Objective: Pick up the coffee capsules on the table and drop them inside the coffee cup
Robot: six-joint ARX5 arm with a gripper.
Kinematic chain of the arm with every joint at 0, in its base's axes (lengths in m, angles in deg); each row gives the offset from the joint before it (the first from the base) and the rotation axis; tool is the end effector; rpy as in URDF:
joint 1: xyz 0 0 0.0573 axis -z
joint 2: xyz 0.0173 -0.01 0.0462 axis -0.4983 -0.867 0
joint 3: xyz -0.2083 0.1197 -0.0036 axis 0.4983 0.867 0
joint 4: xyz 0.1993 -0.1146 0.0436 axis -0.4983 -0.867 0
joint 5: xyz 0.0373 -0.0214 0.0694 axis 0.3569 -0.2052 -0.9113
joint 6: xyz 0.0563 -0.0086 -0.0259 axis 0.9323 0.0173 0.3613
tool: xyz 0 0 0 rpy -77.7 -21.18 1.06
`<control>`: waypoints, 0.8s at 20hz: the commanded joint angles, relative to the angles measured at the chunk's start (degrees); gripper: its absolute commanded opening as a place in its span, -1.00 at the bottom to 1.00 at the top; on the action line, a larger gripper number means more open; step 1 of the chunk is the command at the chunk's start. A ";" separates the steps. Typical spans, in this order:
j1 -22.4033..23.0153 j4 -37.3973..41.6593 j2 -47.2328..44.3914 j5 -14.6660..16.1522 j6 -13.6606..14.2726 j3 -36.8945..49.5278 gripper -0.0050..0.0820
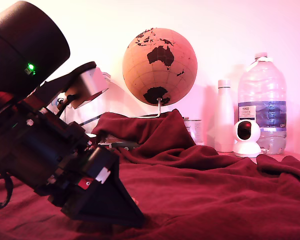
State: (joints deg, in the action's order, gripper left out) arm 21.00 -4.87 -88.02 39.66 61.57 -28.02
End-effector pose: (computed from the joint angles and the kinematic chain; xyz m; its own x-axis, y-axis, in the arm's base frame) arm 0.1477 -0.1949 0.0947 0.3224 -0.6991 -0.6382 0.8232 0.5399 -0.1756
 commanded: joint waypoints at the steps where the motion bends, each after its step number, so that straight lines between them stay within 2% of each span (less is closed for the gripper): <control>1: 0.17 0.46 -0.50 0.07 0.42 0.02 -0.39; 7: 0.11 -0.13 0.35 0.09 0.48 0.02 -0.39; 11: 0.11 -3.28 4.59 0.09 0.52 -0.04 -0.39; 14: 0.11 -7.37 9.29 0.07 1.40 -0.20 -0.39; 16: 0.07 -10.34 12.68 0.07 3.30 -0.35 -0.39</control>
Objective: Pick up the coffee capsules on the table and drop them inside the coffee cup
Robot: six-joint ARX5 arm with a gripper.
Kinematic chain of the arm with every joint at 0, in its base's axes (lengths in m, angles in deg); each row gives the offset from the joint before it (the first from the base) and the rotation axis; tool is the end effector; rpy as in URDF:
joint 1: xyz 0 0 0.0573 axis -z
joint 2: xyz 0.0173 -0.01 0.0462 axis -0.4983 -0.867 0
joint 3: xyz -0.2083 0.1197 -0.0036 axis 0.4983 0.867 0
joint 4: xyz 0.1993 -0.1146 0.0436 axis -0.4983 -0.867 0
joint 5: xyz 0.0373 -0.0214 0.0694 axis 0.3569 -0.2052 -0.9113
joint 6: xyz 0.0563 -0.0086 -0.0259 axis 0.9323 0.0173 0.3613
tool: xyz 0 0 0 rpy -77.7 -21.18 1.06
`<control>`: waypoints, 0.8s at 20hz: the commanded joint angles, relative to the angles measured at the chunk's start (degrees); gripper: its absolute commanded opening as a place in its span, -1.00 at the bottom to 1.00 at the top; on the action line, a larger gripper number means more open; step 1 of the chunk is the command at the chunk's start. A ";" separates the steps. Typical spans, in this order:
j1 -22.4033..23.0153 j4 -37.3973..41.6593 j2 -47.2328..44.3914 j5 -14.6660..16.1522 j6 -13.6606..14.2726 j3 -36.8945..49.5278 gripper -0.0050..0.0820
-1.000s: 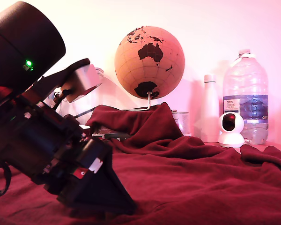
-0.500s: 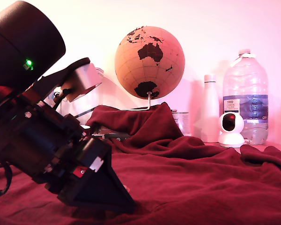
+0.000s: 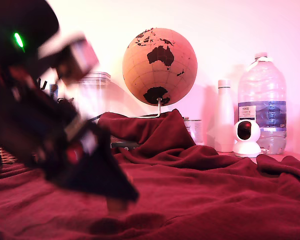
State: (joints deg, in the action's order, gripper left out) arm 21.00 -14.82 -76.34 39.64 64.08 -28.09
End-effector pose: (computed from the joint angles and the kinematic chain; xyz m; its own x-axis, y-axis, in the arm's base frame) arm 0.1394 -0.1846 0.1248 0.3351 -0.7142 -0.6145 0.8455 0.5157 -0.1383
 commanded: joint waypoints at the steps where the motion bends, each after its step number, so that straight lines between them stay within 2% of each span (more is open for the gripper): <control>1: -0.11 -1.73 2.58 0.09 2.58 -0.28 -0.39; 2: -0.44 -2.91 4.02 0.02 2.58 -0.28 -0.39; 3: -1.01 -3.85 5.42 -0.37 4.02 -0.28 -0.39; 9: -7.10 -5.31 11.61 -6.91 6.69 -0.28 -0.39; 16: -19.56 -3.23 14.43 -13.90 6.97 -0.31 -0.39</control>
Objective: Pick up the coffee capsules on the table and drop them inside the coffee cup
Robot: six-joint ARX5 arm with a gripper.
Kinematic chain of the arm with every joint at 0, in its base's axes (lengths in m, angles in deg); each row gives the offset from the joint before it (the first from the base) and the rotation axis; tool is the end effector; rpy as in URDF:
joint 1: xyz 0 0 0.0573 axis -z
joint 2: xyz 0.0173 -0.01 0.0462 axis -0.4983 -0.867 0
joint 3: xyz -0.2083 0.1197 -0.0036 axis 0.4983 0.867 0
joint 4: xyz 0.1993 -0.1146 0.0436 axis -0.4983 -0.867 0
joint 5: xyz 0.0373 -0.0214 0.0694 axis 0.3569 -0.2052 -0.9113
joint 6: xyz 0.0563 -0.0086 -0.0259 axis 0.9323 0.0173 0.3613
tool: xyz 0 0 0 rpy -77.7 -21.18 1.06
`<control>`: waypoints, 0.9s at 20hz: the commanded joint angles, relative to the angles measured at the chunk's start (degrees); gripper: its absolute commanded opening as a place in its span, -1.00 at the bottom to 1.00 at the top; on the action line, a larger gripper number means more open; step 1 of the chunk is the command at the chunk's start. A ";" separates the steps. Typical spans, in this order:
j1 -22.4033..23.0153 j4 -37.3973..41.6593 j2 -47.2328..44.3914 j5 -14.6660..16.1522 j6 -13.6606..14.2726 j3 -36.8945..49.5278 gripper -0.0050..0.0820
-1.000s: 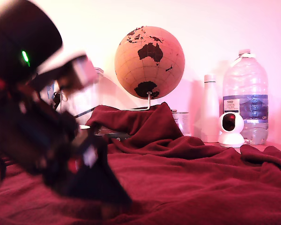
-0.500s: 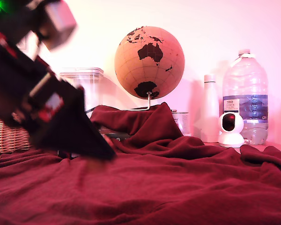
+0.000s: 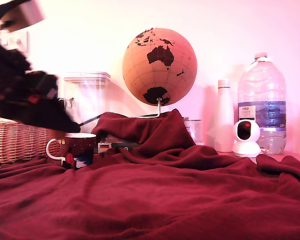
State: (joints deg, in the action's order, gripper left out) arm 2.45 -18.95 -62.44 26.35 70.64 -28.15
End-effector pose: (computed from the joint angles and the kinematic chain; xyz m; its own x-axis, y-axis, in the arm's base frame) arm 0.1843 -0.1147 0.1678 0.7604 -0.4338 -0.4833 0.5394 0.8363 0.0981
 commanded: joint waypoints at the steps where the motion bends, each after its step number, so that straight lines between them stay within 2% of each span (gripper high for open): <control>1: -3.19 1.46 0.52 -0.85 0.22 -0.24 -0.39; 3: -7.28 3.08 0.52 -1.46 -2.21 -0.24 -0.39; 4: -9.42 3.98 0.52 -1.66 -2.43 -0.24 -0.39; 5: -11.28 4.85 0.52 -1.60 -4.85 -0.24 -0.39; 6: -12.68 5.62 0.52 -1.64 -6.27 -0.24 -0.39; 7: -13.86 6.08 0.52 -1.57 -6.27 -0.26 -0.39; 9: -15.15 6.14 0.52 -1.55 -8.28 -0.50 -0.39; 18: -15.34 9.57 0.52 -1.60 -8.28 -0.55 -0.39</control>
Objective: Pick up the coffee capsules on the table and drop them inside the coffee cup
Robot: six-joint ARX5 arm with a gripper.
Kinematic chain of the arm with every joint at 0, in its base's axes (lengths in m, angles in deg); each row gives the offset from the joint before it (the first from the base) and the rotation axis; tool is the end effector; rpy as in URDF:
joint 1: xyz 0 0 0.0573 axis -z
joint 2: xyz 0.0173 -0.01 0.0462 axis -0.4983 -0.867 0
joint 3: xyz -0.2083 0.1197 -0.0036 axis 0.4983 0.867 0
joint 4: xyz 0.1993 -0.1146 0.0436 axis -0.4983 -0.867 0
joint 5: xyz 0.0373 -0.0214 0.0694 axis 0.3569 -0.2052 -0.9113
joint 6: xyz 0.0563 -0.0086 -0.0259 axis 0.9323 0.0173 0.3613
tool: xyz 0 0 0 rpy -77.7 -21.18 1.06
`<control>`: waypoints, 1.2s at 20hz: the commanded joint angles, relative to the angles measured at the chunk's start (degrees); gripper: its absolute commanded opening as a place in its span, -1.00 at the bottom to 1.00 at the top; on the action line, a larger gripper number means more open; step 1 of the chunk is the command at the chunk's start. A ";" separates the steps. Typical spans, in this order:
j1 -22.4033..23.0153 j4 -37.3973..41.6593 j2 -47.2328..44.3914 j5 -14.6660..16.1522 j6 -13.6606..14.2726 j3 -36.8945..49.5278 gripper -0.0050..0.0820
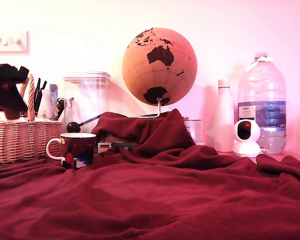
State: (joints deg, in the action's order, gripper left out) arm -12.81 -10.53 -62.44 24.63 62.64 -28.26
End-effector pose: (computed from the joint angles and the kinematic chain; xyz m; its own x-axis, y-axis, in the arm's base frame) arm 0.2150 -0.0630 0.1832 0.9144 -0.2075 -0.3477 0.2133 0.9767 -0.0220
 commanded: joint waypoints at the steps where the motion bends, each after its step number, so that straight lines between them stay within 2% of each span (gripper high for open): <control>1: -0.09 2.32 0.52 0.15 -0.26 -0.46 -0.39; 10: -0.09 7.08 -2.25 1.73 0.04 -5.44 -0.39; 17: -0.09 7.21 -12.94 3.37 0.33 -14.38 -0.39; 20: -0.09 7.02 -18.18 4.02 1.84 -19.19 -0.39; 24: -0.33 4.76 -23.63 5.46 1.84 -24.90 -0.39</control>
State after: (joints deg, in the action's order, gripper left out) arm -12.81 -5.50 -84.52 29.81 64.17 -52.72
